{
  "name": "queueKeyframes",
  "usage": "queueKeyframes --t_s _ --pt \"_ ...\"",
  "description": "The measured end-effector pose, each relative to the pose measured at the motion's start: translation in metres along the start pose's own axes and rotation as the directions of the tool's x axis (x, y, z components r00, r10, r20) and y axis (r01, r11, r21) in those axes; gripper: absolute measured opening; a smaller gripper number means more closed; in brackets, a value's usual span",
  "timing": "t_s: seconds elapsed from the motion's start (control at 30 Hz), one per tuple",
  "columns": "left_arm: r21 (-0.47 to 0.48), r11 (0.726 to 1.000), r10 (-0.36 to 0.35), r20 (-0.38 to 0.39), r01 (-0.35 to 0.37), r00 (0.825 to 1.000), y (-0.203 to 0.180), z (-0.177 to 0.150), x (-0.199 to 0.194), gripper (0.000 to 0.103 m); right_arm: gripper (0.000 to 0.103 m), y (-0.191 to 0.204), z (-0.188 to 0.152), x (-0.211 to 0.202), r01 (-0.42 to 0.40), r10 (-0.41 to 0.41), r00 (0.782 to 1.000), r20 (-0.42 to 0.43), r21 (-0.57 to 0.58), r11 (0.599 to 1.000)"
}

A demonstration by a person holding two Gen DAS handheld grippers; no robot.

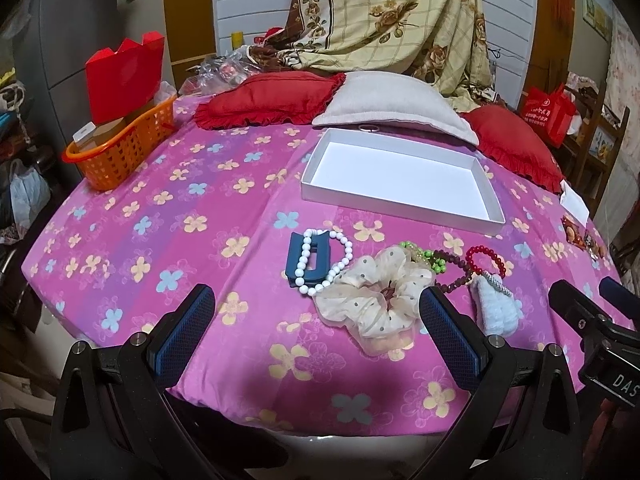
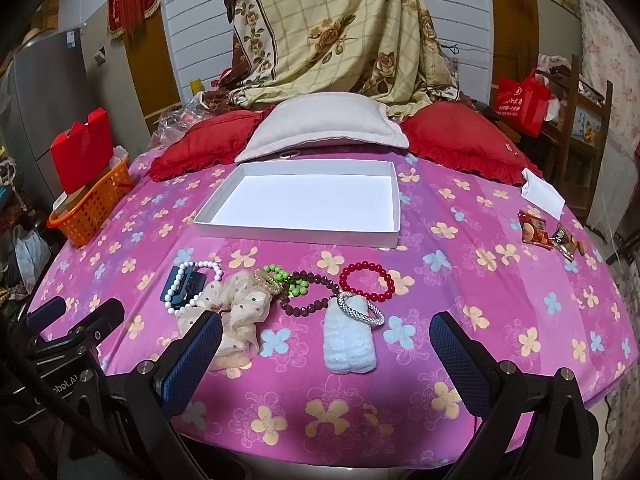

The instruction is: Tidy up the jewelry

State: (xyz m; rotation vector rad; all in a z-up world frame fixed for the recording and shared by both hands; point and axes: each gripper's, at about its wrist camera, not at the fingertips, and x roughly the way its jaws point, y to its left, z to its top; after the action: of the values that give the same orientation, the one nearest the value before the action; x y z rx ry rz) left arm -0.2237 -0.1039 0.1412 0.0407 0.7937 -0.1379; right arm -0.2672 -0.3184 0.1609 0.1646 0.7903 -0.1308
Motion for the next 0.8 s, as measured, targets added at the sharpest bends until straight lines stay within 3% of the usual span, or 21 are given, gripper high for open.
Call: queueKeyframes --t_s 0.8 --pt "0.012 1.000 -0.008 -0.010 0.008 1.000 0.0023 -0.0013 0.0031 0.102 0.103 -0.0025 -0.0010 0.0053 -0.006 0.007 1.000 -0.022 0.012 1.000"
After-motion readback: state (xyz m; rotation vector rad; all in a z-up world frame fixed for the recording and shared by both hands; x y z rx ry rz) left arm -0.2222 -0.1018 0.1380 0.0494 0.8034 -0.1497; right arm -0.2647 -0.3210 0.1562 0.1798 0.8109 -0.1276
